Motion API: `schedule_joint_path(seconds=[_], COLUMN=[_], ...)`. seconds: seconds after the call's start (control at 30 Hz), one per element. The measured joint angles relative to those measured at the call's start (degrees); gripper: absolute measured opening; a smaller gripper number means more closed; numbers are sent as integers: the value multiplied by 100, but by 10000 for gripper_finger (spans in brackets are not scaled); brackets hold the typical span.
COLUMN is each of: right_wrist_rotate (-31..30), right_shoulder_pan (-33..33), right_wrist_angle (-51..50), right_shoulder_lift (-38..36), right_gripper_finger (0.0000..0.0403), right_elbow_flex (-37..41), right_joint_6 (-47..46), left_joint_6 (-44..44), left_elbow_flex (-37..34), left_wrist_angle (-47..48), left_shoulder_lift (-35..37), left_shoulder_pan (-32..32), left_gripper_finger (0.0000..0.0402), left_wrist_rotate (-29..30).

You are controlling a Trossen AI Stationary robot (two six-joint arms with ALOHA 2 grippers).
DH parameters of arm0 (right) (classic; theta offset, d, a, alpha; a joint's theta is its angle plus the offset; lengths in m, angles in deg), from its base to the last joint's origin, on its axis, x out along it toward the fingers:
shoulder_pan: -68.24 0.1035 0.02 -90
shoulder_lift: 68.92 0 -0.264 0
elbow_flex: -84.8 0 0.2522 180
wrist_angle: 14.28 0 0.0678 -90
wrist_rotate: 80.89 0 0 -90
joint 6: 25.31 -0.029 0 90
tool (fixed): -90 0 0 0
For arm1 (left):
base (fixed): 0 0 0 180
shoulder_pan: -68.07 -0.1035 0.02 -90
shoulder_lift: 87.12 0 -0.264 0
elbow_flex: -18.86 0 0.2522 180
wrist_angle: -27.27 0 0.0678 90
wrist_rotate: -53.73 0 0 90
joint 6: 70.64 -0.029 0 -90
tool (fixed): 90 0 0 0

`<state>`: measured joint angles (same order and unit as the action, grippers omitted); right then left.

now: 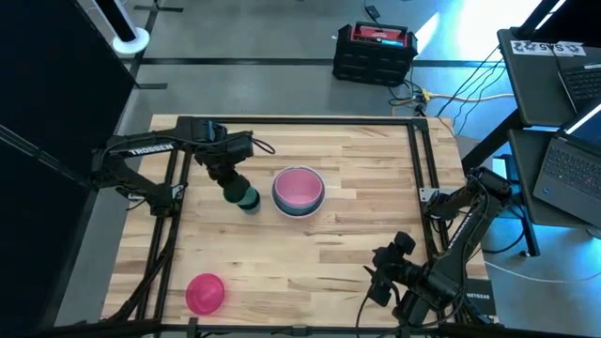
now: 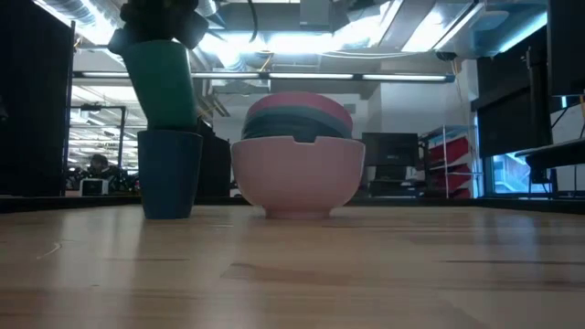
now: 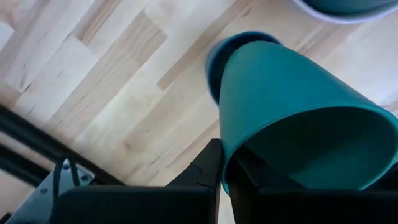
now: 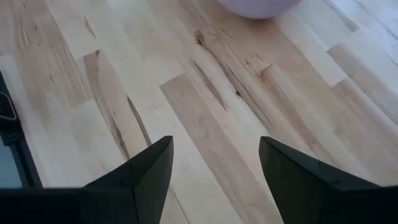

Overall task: Nest bowls inside each other
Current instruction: Stack the green cup on top of the blue cup, then stack the red bowl on top of the pink bowl

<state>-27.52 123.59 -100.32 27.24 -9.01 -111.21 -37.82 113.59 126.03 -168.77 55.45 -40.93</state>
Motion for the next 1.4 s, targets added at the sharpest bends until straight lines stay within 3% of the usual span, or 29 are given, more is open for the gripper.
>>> schedule_joint_path(seconds=[0.83,1.1,1.4], right_wrist_rotate=[136,176,177], right_shoulder_pan=[9,9,12], right_wrist_angle=[66,67,67], right_shoulder_lift=[4,4,4], right_gripper_finger=[223,223,223], right_elbow_flex=[-4,-4,-4], right_joint_6=[2,-1,-40], left_joint_6=[-435,-633,-600], left_elbow_flex=[-548,-627,-231], left_wrist_angle=[-563,-882,-439], left_shoulder_lift=[-199,-198,-136], left_shoulder_pan=[-155,-142,634], left_gripper_finger=[2,50,74], left_wrist_rotate=[-153,-431,-454])
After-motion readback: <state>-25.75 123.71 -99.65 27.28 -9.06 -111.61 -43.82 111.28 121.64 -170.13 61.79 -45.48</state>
